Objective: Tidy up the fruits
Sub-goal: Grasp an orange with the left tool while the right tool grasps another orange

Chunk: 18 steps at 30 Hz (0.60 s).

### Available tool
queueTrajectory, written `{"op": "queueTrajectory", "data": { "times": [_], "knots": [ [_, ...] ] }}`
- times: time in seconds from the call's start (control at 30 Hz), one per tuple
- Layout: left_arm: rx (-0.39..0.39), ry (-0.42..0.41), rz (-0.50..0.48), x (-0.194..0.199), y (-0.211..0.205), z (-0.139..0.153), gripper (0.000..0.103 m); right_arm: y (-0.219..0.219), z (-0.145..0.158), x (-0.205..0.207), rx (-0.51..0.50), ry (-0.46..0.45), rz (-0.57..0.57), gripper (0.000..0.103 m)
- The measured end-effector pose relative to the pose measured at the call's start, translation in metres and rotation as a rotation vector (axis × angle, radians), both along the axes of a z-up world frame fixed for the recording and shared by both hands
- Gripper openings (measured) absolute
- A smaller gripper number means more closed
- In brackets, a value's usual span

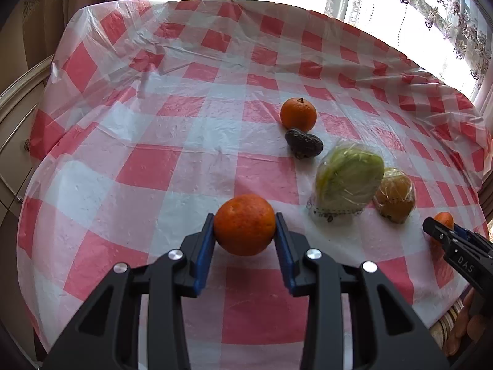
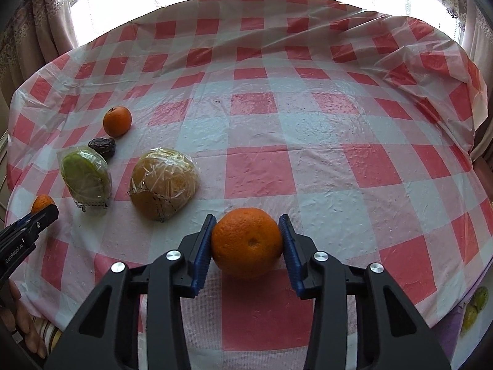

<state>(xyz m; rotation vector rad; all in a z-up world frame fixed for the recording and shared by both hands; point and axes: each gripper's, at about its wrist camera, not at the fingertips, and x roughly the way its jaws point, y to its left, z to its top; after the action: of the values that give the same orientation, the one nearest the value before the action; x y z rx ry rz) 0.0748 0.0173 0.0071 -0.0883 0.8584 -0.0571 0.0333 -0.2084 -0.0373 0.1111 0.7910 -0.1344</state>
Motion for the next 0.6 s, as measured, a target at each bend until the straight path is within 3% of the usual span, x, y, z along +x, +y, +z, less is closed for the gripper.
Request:
{"op": "queueTrajectory", "data": {
  "times": [0.13, 0.27, 0.6],
  "knots": [
    [-0.001, 0.007, -0.002, 0.0, 0.0, -0.001, 0.038, 0.0, 0.0, -0.001, -0.011, 0.006, -0.005, 0.046],
    [0.012, 0.012, -0.016, 0.0, -0.003, -0.004, 0.038, 0.001, 0.0, -0.003, -0.023, 0.005, 0.005, 0.041],
    [0.008, -0.011, -0.024, -0.005, -0.007, 0.003, 0.037, -0.003, 0.006, -0.014, -0.003, -0.011, 0.008, 0.04]
  ]
}}
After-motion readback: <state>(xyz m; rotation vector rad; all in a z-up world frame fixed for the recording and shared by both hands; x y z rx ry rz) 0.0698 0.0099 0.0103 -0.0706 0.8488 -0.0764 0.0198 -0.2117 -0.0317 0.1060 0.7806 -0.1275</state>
